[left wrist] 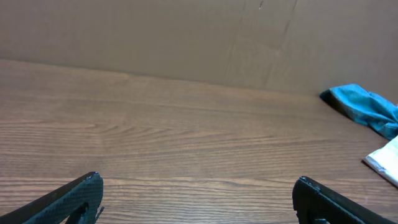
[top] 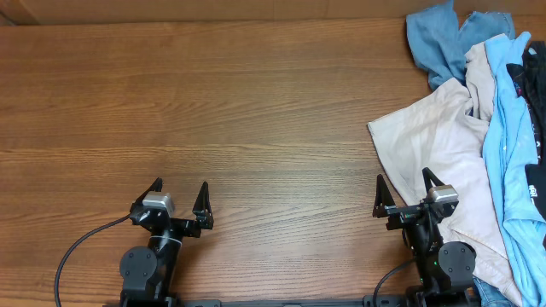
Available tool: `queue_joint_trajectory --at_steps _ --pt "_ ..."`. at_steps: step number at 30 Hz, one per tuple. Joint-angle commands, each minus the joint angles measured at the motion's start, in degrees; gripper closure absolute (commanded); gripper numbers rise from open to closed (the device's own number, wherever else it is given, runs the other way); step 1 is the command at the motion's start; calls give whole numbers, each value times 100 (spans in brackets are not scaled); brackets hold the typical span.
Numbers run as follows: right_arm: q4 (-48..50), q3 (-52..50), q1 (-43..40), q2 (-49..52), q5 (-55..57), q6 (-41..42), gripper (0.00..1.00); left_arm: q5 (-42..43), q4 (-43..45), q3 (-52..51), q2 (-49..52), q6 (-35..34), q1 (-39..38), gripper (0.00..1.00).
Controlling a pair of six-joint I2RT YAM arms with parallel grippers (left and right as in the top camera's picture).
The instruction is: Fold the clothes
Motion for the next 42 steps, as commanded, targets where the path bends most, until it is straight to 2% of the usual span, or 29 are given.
queue_joint_trajectory --at_steps 1,14,19,42 --pt "42 -61 15 -46 -9 17 0 127 0 -15 20 -94 57 0" --pt "42 -61 15 -46 -9 20 0 127 0 -15 20 -94 57 0" --pt "42 -61 15 -46 -9 20 0 -264 -37 -15 20 -13 59 0" --pt "42 -61 15 -46 -9 20 0 -262 -37 -15 20 -15 59 0"
